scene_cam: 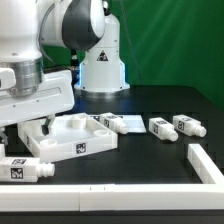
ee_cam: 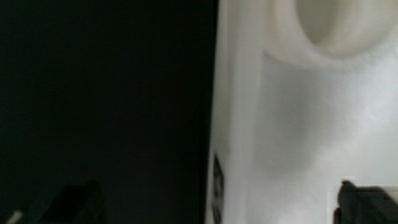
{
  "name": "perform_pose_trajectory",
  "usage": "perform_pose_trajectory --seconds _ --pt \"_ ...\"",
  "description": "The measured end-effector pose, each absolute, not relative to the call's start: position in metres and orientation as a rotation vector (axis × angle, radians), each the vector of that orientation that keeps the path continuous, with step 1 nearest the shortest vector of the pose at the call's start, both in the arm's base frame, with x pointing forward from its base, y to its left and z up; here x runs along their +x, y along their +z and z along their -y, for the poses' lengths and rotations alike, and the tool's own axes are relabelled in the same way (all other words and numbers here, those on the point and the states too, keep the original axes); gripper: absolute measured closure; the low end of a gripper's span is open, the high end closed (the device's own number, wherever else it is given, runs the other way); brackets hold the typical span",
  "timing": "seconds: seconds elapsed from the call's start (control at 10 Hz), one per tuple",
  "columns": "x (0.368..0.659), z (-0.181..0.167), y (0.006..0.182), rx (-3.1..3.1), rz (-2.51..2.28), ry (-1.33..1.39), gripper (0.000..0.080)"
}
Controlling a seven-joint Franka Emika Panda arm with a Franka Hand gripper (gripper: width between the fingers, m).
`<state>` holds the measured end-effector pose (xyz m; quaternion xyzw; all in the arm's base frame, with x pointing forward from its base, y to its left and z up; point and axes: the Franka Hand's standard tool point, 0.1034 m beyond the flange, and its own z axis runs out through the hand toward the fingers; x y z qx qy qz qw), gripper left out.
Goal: Assemble one leg
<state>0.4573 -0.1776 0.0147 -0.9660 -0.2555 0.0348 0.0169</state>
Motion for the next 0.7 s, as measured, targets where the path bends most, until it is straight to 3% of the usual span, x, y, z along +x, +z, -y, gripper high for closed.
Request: perform_pose_trajectory --seconds 0.2,0.5,0.6,0.7 --pt "0.4577 0.1769 0.0149 -3.001 0.798 0.110 0.0151" --pt "0.4576 0.1768 0.0148 -3.000 0.798 0.110 0.0545" --pt "0.4576 0.1768 0.0148 -3.000 0.798 0.110 0.0545" --pt "0.4577 0.1767 0.0148 -3.000 0.798 0.110 0.0719"
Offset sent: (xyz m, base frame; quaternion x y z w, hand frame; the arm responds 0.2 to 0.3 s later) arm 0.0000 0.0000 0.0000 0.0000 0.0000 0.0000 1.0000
